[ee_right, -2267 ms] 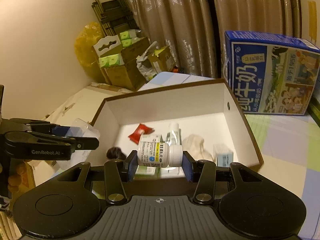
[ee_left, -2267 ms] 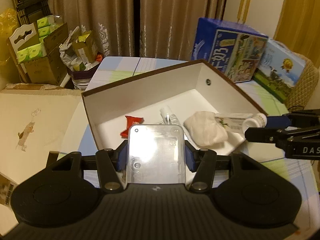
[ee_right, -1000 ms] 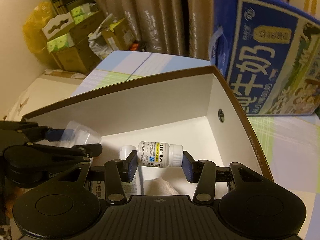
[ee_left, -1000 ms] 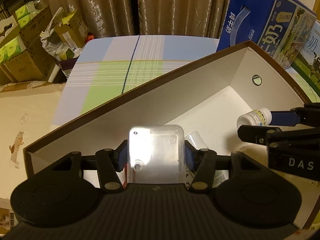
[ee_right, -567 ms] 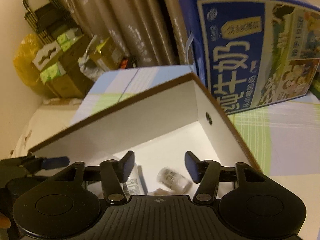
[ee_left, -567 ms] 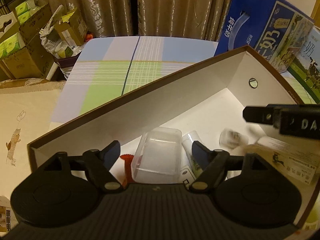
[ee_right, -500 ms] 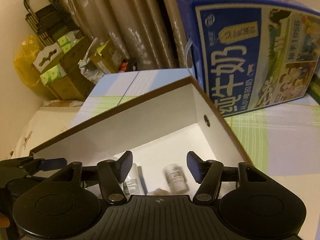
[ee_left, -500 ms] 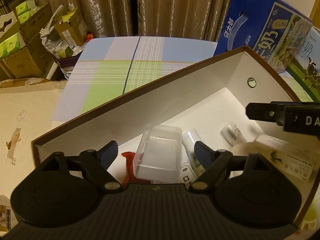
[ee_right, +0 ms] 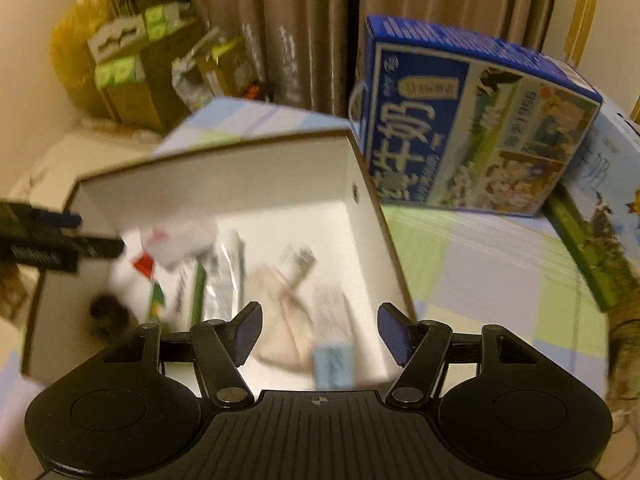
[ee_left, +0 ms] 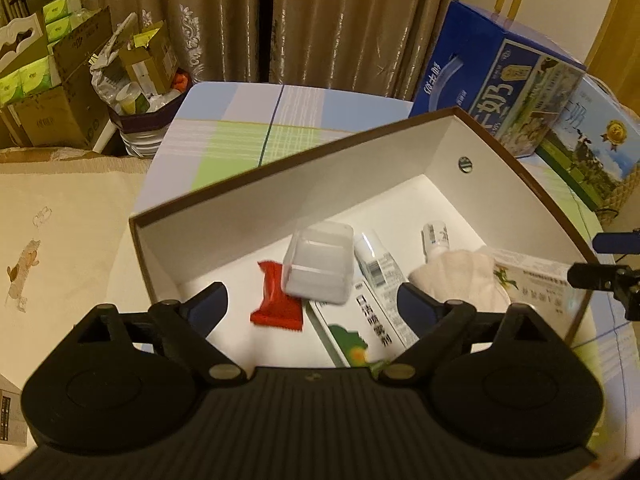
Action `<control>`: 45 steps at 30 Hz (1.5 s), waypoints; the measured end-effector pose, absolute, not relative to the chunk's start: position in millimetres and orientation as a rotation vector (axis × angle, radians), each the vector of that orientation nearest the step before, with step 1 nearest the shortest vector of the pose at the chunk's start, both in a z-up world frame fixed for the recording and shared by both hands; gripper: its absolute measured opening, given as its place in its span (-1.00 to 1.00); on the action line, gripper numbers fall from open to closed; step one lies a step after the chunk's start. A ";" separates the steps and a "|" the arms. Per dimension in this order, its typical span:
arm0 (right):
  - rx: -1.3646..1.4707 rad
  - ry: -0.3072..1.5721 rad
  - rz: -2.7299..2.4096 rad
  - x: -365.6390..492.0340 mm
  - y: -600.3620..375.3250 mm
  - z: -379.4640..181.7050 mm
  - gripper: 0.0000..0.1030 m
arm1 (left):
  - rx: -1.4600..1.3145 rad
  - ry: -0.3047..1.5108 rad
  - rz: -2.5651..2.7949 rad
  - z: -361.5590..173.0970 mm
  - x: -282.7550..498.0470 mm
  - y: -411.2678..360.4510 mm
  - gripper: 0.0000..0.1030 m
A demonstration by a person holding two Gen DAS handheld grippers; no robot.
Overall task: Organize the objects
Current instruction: 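Raise both tools out of the brown box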
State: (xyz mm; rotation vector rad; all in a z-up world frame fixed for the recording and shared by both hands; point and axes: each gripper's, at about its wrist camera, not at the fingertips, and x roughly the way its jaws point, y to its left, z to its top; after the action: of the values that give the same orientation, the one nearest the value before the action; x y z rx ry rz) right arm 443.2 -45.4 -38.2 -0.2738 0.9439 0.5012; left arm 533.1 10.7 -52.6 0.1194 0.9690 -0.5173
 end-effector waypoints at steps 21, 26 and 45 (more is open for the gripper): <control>-0.267 1.007 0.553 462.1 -28.8 -71.9 -1.00 | 0.118 0.968 -0.482 -47.6 500.7 26.3 0.74; -0.202 0.973 0.559 451.2 -38.8 -53.1 -1.00 | 0.108 0.948 -0.455 -38.1 491.6 32.6 0.75; 0.048 0.820 0.609 351.8 -131.6 1.3 -0.06 | 0.102 0.852 -0.431 3.8 379.1 14.8 0.98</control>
State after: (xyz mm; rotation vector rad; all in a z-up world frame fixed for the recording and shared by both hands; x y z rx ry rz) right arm 351.8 -131.6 1.3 0.0479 0.8196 0.6093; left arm 379.1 14.8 3.8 0.1022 0.8517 -0.4315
